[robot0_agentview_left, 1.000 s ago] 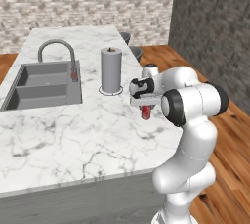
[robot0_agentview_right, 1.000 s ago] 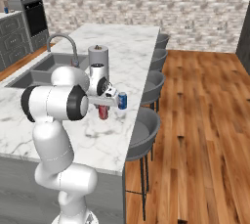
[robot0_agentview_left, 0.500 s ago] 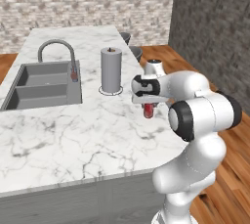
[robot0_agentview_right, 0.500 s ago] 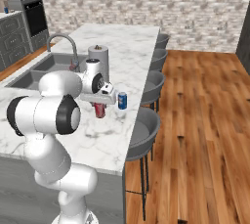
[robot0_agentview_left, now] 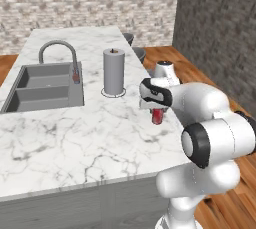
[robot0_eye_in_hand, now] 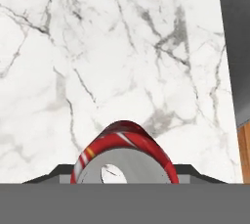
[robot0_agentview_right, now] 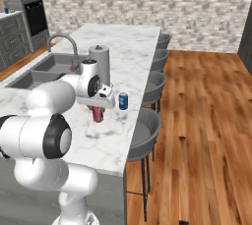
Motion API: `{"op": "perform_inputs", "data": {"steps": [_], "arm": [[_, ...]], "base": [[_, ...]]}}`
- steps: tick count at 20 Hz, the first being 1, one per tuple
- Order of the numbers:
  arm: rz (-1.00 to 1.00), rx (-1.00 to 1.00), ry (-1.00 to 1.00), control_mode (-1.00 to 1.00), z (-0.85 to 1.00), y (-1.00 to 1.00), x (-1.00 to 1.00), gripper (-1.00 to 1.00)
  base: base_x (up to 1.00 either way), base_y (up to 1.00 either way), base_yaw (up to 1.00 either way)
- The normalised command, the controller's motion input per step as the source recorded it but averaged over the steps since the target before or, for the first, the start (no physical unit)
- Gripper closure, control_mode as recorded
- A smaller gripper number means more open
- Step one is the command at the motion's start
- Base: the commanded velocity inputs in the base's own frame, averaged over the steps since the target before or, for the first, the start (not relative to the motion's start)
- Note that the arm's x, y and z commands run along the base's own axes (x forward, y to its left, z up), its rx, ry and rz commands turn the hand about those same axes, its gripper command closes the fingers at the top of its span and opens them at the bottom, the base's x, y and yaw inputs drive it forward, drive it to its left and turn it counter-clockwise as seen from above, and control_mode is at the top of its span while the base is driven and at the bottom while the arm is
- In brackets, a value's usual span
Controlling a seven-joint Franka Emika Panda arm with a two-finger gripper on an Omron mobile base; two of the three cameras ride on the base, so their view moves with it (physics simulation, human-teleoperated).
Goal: Four empty soda cans are scattered around the kitchen. Gather all the cans and cluster them next to the stove for recycling.
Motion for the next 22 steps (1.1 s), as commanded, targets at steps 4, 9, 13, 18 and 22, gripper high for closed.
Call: {"op": "perform_inputs", "data": {"steps": [4, 9, 13, 18, 22], "arm": [[0.00, 0.00, 0.00, -1.00, 0.29, -0.10, -0.48, 1.00], [0.00, 0.00, 0.00, -1.00, 0.33, -0.05, -0.39, 1.00], [0.00, 0.00, 0.00, -1.00, 0.29, -0.02, -0.35, 1.00], [0.00, 0.00, 0.00, -1.00, 0.23, -0.01, -0.32, 1.00], [0.00, 0.00, 0.00, -1.00, 0.18, -0.01, -0.27, 1.00]], "base": [[0.00, 0.00, 0.00], [0.00, 0.00, 0.00], [0.00, 0.00, 0.00], [0.00, 0.00, 0.00], [0.00, 0.00, 0.00]]}}
